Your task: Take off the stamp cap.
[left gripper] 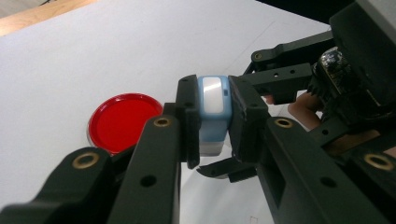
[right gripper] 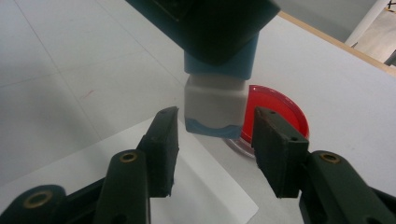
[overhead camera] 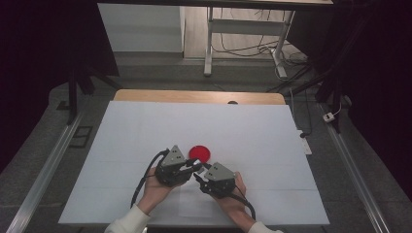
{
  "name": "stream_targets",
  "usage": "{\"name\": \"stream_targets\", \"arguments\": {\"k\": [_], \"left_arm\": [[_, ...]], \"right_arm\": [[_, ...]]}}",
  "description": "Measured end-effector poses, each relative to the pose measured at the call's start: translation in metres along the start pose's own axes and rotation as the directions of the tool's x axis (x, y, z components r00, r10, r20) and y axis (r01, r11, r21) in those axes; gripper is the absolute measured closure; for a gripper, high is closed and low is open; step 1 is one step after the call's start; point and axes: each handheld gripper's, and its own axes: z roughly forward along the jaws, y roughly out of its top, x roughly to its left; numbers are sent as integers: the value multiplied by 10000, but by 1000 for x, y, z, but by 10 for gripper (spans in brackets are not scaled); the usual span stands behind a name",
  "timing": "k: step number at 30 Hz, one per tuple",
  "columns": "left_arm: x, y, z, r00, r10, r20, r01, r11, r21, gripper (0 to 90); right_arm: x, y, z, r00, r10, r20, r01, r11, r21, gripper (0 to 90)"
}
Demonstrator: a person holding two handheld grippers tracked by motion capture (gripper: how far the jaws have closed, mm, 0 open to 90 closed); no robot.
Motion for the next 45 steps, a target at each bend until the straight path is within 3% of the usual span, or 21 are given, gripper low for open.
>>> {"name": "stream_targets", "arguments": {"k": [14, 45], "left_arm": [[0, 0, -1, 10000, -32, -20, 32, 10000, -40, 748], [3, -1, -2, 9999, -147, -73, 147, 9999, -31, 749]], "right_arm": [[2, 1, 2, 9996, -250, 159, 250, 9997, 12, 633], [7, 0, 2, 9951, -713, 689, 716, 9974, -24, 653]]}}
